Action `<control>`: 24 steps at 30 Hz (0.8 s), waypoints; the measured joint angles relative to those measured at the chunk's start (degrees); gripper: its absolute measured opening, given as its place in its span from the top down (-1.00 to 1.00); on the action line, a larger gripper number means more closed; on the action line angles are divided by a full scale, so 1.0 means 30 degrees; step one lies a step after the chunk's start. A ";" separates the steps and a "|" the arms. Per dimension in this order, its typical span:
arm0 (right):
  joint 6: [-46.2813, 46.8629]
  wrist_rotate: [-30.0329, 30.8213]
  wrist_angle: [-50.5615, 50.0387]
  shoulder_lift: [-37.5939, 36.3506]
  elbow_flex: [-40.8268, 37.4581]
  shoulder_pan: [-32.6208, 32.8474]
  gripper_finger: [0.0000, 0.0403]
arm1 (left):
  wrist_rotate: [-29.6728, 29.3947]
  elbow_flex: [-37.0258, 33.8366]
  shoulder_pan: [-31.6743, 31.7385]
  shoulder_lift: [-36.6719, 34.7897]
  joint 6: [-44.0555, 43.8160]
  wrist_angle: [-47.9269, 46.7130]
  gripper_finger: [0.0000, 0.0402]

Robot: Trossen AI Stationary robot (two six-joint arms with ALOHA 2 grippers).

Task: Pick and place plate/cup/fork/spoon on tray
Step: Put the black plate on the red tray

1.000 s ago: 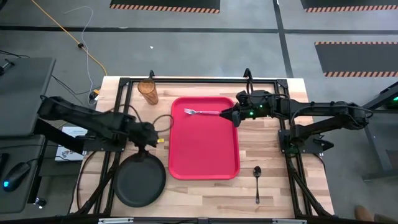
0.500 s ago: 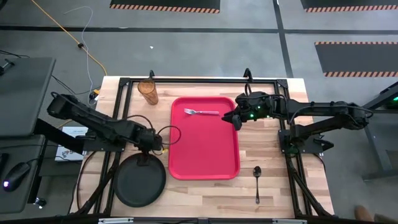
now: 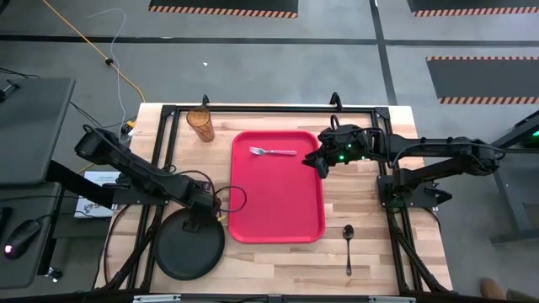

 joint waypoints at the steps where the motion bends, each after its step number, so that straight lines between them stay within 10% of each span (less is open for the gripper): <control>1: -0.0041 0.0006 0.0000 0.0000 0.0000 0.0000 0.27 | 0.0007 0.0000 -0.0040 0.0115 -0.0072 0.0000 -0.15; 14: -0.0046 0.0142 0.0000 0.0000 0.0000 0.0000 0.27 | 0.0519 0.0029 -0.0102 -0.0753 -0.0705 0.0021 0.91; 24: -0.0282 0.0152 -0.0007 0.0000 0.0000 0.0000 0.27 | 0.1610 0.0015 0.0106 -0.2738 -0.1357 -0.0051 0.98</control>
